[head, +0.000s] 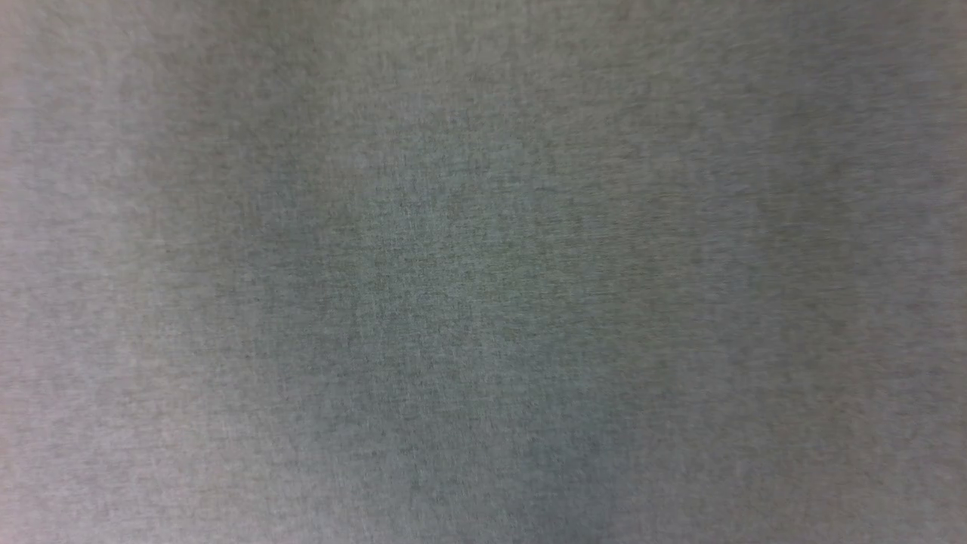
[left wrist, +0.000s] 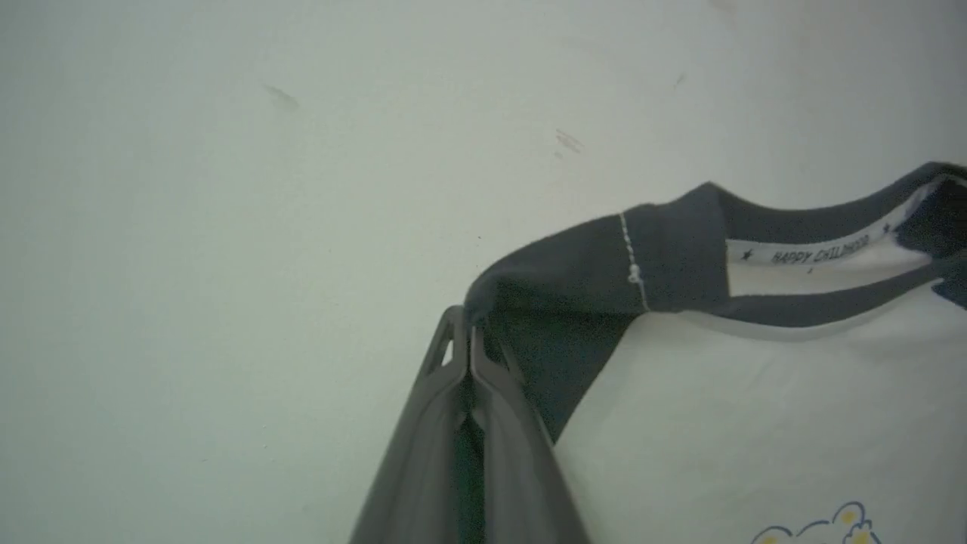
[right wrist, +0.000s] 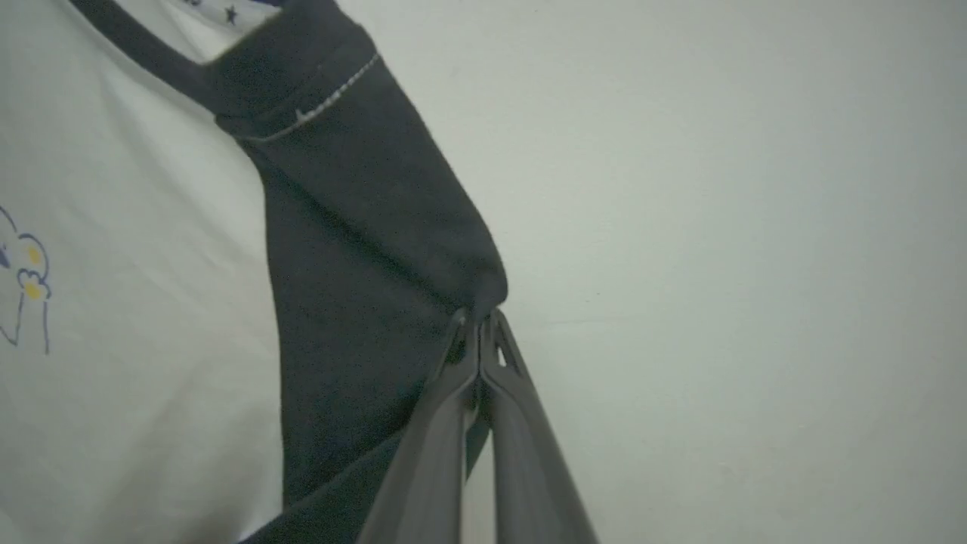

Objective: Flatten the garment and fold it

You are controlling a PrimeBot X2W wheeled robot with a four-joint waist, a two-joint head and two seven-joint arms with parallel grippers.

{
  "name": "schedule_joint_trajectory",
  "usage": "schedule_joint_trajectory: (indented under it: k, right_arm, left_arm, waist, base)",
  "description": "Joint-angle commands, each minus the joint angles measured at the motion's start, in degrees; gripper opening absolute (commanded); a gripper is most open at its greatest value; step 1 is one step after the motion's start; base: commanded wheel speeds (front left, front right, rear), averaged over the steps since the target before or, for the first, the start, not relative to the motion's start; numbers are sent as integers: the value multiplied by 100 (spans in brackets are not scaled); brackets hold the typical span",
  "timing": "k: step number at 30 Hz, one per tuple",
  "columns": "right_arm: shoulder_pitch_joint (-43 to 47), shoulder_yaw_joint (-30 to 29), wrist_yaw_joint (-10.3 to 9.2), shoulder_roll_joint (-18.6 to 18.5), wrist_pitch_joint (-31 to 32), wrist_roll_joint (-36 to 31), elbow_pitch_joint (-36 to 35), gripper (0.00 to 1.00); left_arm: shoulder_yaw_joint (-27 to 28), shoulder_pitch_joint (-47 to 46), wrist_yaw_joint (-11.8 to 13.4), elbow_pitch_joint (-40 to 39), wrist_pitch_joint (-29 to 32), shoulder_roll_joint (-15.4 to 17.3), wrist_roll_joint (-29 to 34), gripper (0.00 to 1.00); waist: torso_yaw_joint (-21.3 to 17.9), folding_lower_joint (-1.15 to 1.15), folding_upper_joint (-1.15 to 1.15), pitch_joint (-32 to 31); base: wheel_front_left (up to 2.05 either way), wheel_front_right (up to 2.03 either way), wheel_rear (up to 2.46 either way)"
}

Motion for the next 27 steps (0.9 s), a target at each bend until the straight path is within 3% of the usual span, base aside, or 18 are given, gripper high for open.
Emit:
schedule_joint_trajectory:
  k: [1, 6, 14, 20, 27]
  right_arm:
    - [147, 35, -13, -93, -79, 131, -121, 0]
    - [1013, 151, -13, -423, -186, 558, -837, 0]
    - [3528, -723, -13, -772, 275, 986, -2963, 0]
    - [5831, -1689, -13, -320, 640, 814, -4306, 0]
    - [7981, -2306, -13, 336, 703, 577, -4956, 0]
  left_arm:
    - [35, 185, -57, -147, -99, 74, -56, 0]
    - [-61, 1156, -187, -845, -266, 200, -176, 0]
    - [-44, 3740, 165, -2884, -57, 516, -404, 0]
    - [-39, 5740, 648, -4184, 41, 679, -394, 0]
    - [-251, 7479, 1022, -4535, 65, 661, -438, 0]
  waist:
    - [119, -2, 0, 491]
    - [188, -2, 0, 320]
    - [215, -2, 0, -305]
    - [150, -2, 0, -855]
    - [130, -2, 0, -1500]
  base:
    - [0, 0, 0]
    - [0, 0, 0]
    - [0, 0, 0]
    - [0, 0, 0]
    - [0, 0, 0]
